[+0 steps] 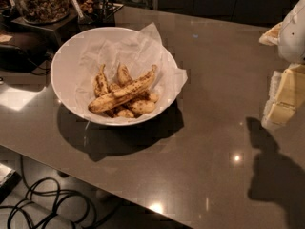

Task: Pick banana from white bowl

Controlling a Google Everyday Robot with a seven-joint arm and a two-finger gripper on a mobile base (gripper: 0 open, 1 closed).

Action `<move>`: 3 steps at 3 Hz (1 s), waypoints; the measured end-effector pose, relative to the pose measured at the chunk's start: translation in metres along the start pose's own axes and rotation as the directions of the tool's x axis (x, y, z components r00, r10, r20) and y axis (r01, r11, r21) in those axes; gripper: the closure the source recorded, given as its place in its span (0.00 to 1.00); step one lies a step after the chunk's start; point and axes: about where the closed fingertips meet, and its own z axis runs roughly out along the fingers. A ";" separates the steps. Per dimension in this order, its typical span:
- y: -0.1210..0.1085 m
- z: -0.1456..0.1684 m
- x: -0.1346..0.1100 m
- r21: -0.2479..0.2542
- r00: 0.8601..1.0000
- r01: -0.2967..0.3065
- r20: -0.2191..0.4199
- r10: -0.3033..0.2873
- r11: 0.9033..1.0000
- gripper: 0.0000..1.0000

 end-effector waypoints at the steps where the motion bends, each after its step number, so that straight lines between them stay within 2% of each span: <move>1: 0.000 0.000 0.000 0.000 1.000 0.000 0.000 0.000 1.000 0.00; 3: -0.010 0.002 -0.017 0.012 0.993 0.072 -0.091 -0.071 0.997 0.00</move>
Offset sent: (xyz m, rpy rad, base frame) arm 0.0055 0.0076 0.0010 -0.1395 0.0099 0.0454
